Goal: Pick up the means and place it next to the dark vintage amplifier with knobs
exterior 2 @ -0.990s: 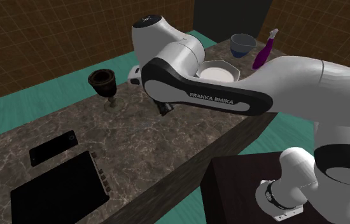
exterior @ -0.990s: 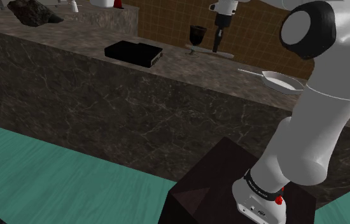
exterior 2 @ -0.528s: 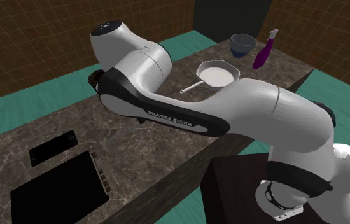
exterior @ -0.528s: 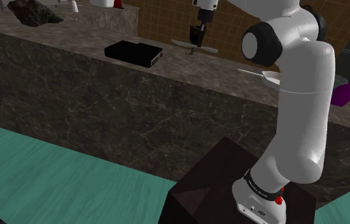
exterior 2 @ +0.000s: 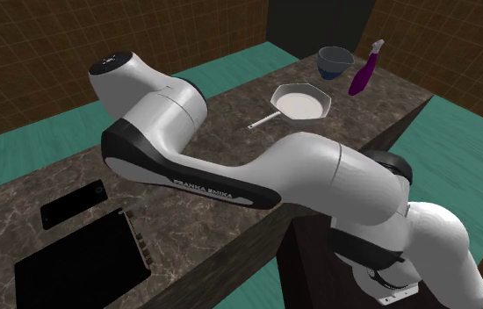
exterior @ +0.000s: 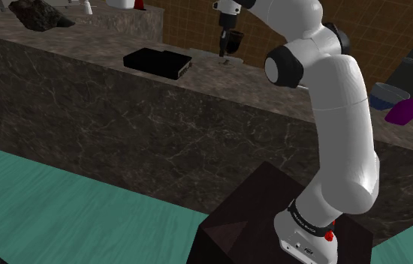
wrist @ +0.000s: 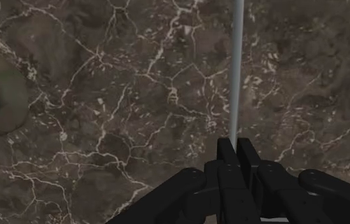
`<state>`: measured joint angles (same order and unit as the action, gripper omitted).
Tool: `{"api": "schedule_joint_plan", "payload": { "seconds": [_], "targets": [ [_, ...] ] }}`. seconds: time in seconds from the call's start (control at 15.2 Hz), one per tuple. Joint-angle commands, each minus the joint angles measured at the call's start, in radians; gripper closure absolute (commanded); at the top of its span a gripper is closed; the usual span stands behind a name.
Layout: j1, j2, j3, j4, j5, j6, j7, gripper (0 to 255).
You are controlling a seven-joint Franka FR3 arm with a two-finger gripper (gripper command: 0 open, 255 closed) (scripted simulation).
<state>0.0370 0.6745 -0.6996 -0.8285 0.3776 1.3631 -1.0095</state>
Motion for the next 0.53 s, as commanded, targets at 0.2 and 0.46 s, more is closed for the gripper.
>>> {"api": "schedule_joint_plan", "payload": {
  "seconds": [0.2,0.46],
  "targets": [
    [0.061,-0.042,-0.014,-0.155,-0.022,0.102,-0.011,255],
    [0.094,-0.063,-0.020,-0.250,-0.032,0.172,-0.016,255]
  ]
}}
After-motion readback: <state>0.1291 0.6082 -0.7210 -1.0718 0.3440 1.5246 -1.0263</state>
